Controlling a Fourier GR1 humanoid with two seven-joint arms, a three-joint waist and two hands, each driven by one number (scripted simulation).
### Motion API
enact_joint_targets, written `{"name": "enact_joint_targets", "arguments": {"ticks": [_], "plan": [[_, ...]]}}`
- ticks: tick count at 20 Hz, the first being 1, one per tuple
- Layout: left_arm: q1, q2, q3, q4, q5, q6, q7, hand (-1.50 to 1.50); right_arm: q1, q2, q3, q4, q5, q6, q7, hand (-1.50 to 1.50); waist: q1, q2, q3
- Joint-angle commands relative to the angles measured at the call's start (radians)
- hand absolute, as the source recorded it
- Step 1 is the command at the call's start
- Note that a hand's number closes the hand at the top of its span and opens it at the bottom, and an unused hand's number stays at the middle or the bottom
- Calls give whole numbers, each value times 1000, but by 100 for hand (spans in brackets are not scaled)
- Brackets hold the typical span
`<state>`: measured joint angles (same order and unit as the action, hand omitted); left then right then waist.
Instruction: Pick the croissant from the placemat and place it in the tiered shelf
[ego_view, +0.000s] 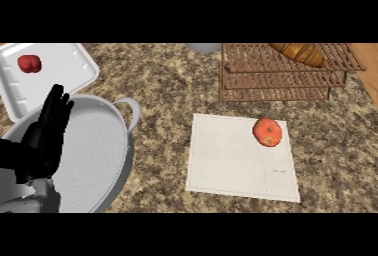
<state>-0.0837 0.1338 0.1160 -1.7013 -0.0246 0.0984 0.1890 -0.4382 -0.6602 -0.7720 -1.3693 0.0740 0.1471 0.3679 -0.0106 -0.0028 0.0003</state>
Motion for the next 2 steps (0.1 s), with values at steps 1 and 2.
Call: {"name": "enact_joint_targets", "arguments": {"ticks": [1,2], "plan": [[17,-19,-1,33,-3,-1,-56,0,44,-15,-5,55,-42,5,-88,-150,11,3,0],[44,-9,-10,-31,3,-14,-11,0,105,-50,-78,-21,-116,90,-39,-150,5,1,0]]}}
